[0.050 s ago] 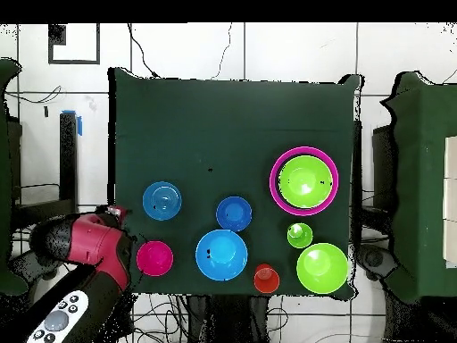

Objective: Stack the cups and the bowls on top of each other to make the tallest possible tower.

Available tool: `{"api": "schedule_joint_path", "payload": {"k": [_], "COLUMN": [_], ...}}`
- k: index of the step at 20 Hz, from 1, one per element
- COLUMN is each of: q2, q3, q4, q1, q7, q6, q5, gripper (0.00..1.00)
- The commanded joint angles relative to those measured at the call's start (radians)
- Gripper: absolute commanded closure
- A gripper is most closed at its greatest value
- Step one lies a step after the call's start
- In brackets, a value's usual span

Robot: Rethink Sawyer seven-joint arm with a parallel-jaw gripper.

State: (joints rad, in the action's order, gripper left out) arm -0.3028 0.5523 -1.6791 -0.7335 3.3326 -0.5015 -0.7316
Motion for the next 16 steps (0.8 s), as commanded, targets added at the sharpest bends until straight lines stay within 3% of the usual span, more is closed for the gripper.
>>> {"api": "schedule_joint_path", "payload": {"k": [1, 11, 16], "q2": [-0.01, 0.014, 0.066], "q3": [-0.185, -0.235, -0.224], "q4": [-0.127, -0.062, 0.005], "q1": [0.068, 0.168, 0.168], "q7": [-0.15, -0.138, -0.075], "q6": [0.16, 0.268, 0.272], "q5": [0.154, 0.354, 0.378], "gripper": [0.0, 0.0, 0.0]}}
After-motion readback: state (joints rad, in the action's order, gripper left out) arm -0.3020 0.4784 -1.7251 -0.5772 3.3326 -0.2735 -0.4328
